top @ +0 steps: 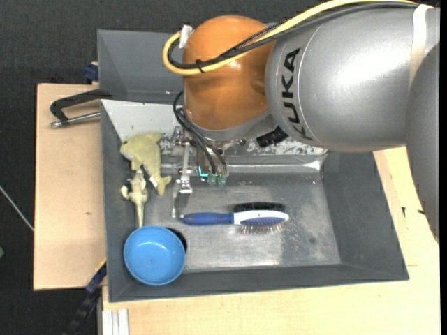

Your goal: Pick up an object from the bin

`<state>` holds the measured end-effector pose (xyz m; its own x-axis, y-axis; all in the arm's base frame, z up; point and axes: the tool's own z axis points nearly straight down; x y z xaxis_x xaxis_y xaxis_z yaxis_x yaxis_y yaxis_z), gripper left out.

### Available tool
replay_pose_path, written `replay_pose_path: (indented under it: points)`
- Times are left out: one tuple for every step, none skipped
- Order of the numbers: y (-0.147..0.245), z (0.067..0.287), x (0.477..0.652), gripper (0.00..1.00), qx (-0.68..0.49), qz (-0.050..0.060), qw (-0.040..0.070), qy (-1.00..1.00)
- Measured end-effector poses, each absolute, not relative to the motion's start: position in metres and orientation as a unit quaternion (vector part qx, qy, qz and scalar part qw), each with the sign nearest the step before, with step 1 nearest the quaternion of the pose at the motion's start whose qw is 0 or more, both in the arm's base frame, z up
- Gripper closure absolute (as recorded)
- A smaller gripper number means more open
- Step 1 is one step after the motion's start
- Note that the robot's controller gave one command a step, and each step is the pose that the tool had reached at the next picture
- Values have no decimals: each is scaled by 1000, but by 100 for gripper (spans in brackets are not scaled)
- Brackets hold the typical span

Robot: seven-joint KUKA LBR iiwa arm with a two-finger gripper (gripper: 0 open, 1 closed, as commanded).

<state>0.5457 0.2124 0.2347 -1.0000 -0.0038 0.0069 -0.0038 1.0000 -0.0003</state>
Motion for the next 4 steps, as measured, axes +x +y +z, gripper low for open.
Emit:
replay_pose_path:
  points:
    - [143, 106, 578, 0, -6, 1, 3, -1000]
    - [96, 75, 553, 0, 87, -1, -3, -996]
    - [96, 76, 554, 100, 87, -1, -5, -996]
    - [89, 242, 549, 100, 119, -1, -7, -993]
